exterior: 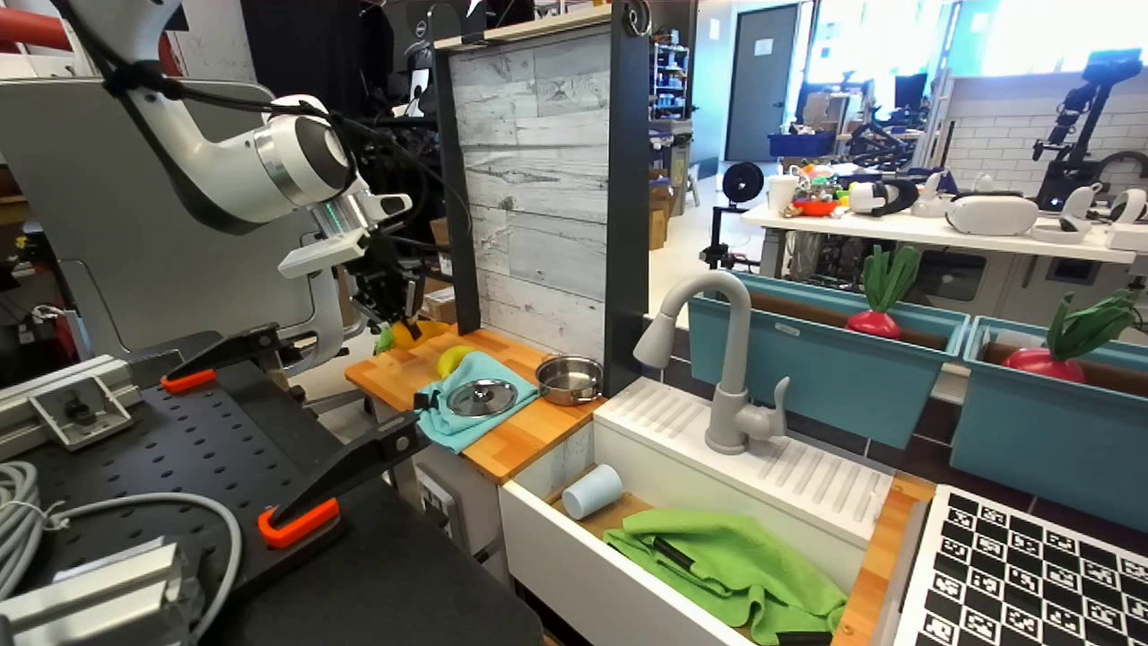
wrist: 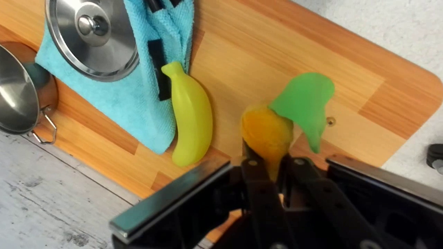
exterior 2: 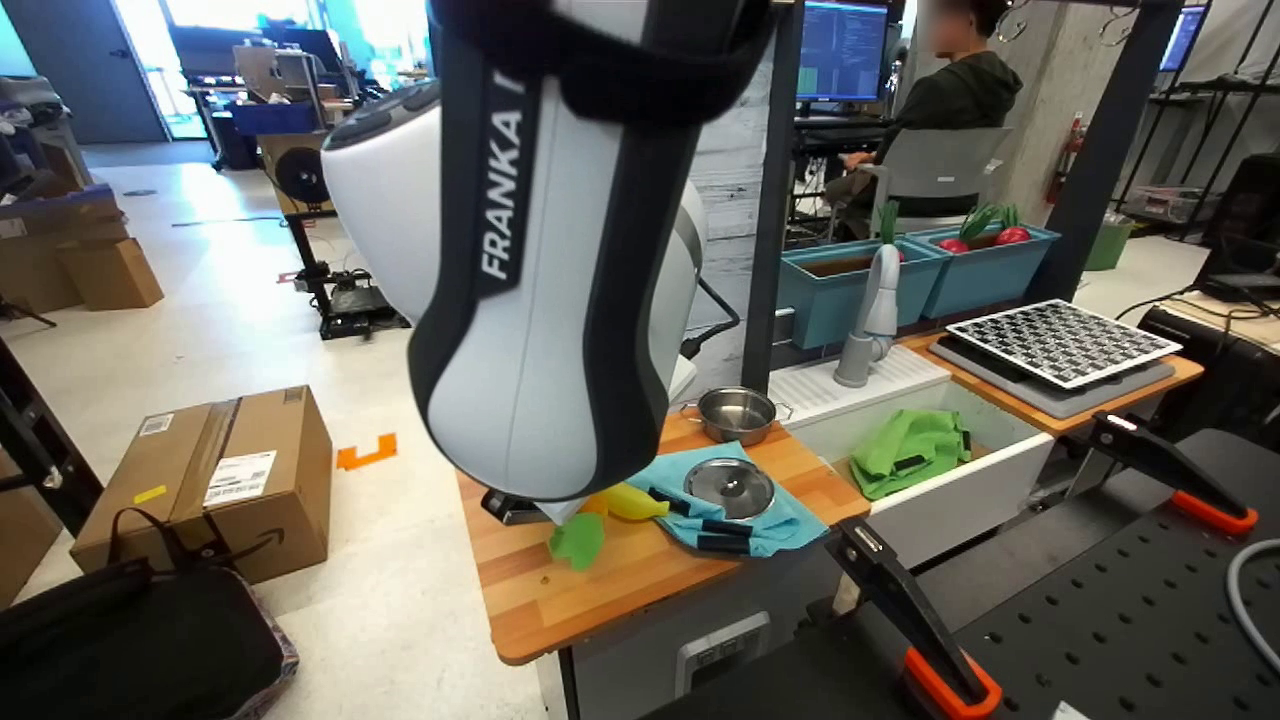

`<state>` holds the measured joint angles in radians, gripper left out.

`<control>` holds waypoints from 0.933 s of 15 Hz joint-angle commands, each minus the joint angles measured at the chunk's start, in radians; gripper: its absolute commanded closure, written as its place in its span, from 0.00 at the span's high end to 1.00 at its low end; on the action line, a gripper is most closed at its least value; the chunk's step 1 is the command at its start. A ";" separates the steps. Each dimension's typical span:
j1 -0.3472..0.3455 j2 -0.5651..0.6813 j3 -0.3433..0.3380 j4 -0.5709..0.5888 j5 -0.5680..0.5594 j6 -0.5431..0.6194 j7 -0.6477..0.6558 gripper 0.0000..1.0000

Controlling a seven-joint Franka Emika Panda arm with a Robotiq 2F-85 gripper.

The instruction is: Move the carrot toy forward

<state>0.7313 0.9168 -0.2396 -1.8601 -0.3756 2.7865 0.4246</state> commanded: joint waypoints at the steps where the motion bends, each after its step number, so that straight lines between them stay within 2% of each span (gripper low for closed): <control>1: -0.013 0.053 0.011 0.065 0.008 -0.047 -0.076 0.03; 6: -0.029 0.096 0.020 0.133 0.010 -0.125 -0.115 0.03; 7: -0.032 0.101 0.021 0.145 0.007 -0.142 -0.121 0.36; 9: -0.048 0.107 0.034 0.172 0.010 -0.182 -0.137 0.43; 14: -0.081 0.099 0.063 0.205 -0.004 -0.251 -0.160 0.80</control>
<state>0.6829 1.0081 -0.2068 -1.6963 -0.3740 2.5836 0.3000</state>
